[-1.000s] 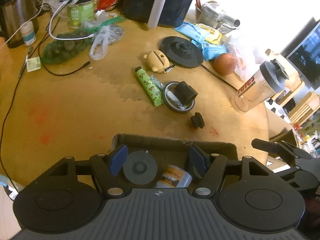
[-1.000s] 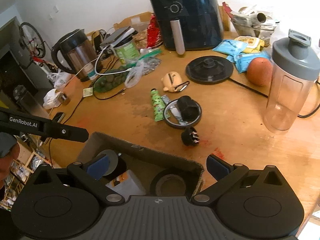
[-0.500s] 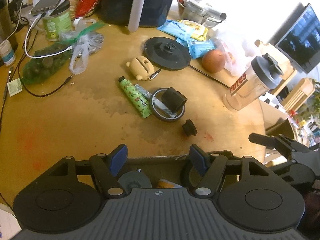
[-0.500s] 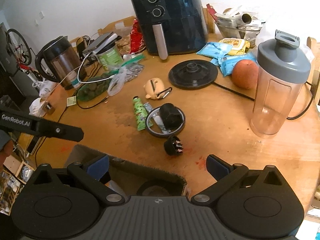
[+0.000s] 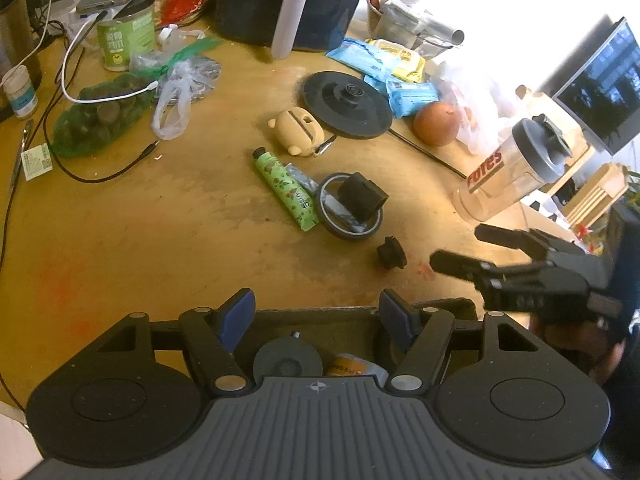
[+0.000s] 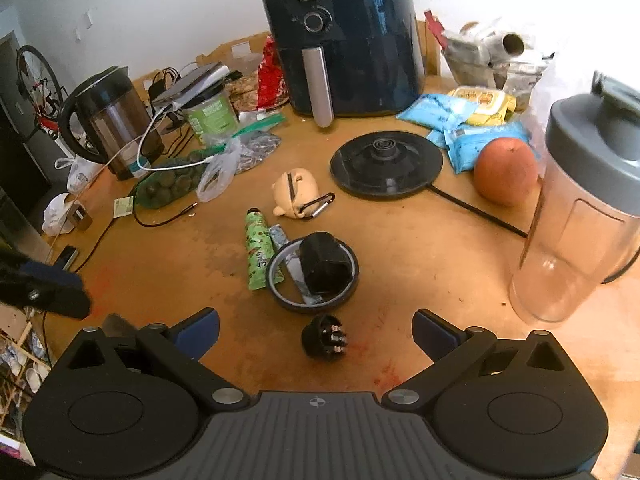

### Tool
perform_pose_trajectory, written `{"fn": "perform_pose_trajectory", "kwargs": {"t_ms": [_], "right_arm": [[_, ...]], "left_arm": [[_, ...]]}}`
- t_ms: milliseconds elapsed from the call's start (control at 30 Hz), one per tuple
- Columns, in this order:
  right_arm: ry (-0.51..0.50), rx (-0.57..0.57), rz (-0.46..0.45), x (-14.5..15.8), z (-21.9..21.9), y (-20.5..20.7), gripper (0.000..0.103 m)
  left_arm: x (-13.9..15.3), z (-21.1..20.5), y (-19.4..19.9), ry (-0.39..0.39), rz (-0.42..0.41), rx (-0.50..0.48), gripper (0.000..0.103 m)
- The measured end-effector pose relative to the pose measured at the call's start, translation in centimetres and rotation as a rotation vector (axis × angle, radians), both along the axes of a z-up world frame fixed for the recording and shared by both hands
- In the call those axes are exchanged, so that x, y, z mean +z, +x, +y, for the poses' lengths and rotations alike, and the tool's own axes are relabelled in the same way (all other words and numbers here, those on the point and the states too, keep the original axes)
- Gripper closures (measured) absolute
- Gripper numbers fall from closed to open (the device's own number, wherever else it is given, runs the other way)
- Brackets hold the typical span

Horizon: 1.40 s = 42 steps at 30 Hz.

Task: Organize objects
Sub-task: 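Raise both open tools up out of the cardboard box, then reach the right tool to the small black spiked knob and grasp it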

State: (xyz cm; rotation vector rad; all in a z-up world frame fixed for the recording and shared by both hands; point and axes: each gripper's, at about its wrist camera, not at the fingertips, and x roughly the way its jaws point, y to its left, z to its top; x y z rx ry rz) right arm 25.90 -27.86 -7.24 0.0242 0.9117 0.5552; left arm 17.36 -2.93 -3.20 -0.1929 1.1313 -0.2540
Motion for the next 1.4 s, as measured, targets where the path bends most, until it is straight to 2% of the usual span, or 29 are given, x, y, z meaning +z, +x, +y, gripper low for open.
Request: {"fn": "perform_pose_trajectory", "kwargs": {"t_ms": [100,233,400,500,567,867,1067,1267,1400], "right_arm": [[-0.01,0.01,-0.017,2.0,0.4,0.4,0.007],[0.003,0.005,0.016,6.1,0.4,0.2,0.006],[-0.001,-0.012,0.018,10.7,0.4,-1.5,0.002],[0.016,-0.02,0.017,12.3,0.9,-2.3,0.0],[0.012,-0.001,-0.018,12.7,1.6,-2.9,0.0],[-0.051,0.072,-0.012,8.7,3.8,-2.5,0.0],[-0.133,0.088,0.023,4.4,4.1,-0.7,0.001],[-0.218,0.115,0.063,0.2,5.3,1.0,0.014],[-0.279,0.133,0.103,-2.3,6.4,2.2,0.028]], "left_arm": [[0.1,0.2,0.0,0.003,-0.003,-0.001,0.035],[0.8,0.6,0.0,0.003,-0.006,0.003,0.035],[2.5,0.7,-0.1,-0.004,-0.031,0.002,0.035],[3.2,0.5,0.0,-0.007,-0.063,-0.016,0.035],[3.4,0.1,0.1,-0.011,-0.086,-0.042,0.035],[3.0,0.0,1.0,-0.025,-0.102,-0.086,0.035],[2.5,1.0,1.5,-0.033,-0.082,-0.067,0.035],[1.9,1.9,1.6,-0.034,-0.064,-0.051,0.035],[1.6,3.0,1.7,-0.033,-0.054,-0.039,0.035]]}}
